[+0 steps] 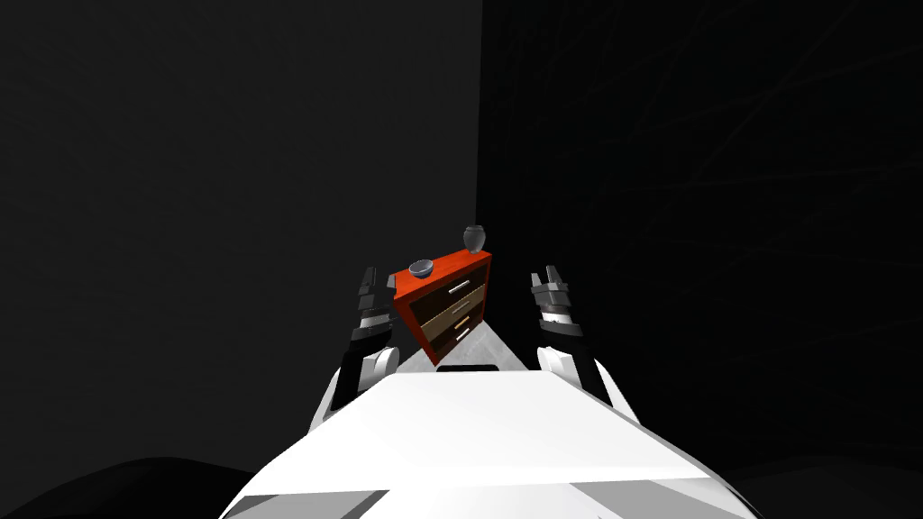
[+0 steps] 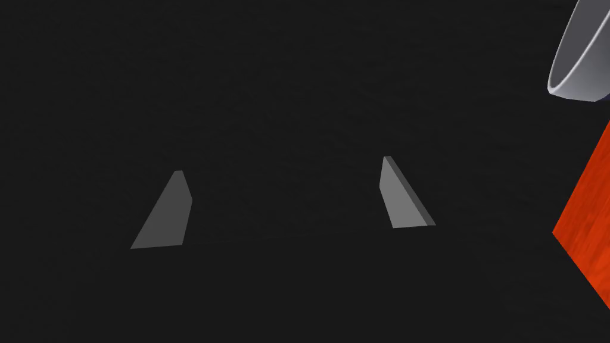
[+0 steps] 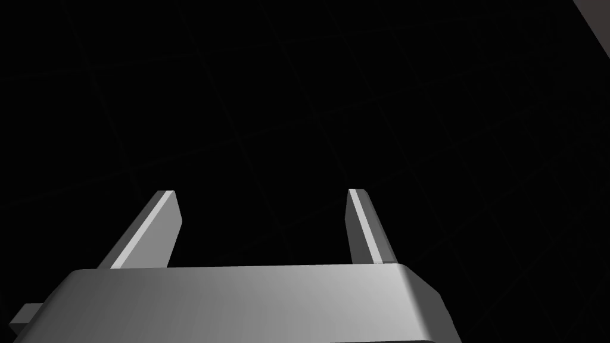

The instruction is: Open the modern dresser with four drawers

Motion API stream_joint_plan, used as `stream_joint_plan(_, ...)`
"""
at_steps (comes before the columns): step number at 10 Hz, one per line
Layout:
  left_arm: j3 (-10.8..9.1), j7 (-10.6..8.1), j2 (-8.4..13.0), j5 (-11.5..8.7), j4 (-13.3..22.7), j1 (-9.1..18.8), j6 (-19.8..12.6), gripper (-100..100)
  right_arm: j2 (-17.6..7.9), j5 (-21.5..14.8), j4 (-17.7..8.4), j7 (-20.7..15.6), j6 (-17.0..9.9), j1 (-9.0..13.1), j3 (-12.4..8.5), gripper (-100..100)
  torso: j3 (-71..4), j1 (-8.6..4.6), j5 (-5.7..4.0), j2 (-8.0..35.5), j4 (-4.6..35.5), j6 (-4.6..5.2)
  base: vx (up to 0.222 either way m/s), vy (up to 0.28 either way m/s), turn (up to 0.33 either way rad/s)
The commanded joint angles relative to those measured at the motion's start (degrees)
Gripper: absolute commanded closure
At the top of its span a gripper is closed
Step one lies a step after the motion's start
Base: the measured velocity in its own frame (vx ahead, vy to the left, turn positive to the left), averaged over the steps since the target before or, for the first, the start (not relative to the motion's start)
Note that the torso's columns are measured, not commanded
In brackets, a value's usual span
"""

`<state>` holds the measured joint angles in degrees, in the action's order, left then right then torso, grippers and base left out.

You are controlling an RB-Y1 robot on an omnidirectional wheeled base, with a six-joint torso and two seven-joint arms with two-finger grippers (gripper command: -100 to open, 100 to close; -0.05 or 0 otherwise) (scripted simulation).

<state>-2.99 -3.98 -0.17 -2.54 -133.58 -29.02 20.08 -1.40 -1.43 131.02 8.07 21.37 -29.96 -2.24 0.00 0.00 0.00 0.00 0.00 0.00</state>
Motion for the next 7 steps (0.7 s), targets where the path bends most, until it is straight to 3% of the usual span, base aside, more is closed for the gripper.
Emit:
stream_joint_plan(1,0.0,0.0,0.0,0.0,0.0,0.0,0.0,0,0.0,0.0,0.0,0.0,0.0,0.0,0.0,0,-4.7,0.0,0.0,2.3,2.3,0.0,0.0,0.0,0.0)
stream_joint_plan(7,0.0,0.0,0.0,0.0,0.0,0.0,0.0,0,0.0,0.0,0.0,0.0,0.0,0.0,0.0,0,-53.8,0.0,0.0,26.9,26.9,0.0,0.0,0.0,0.0)
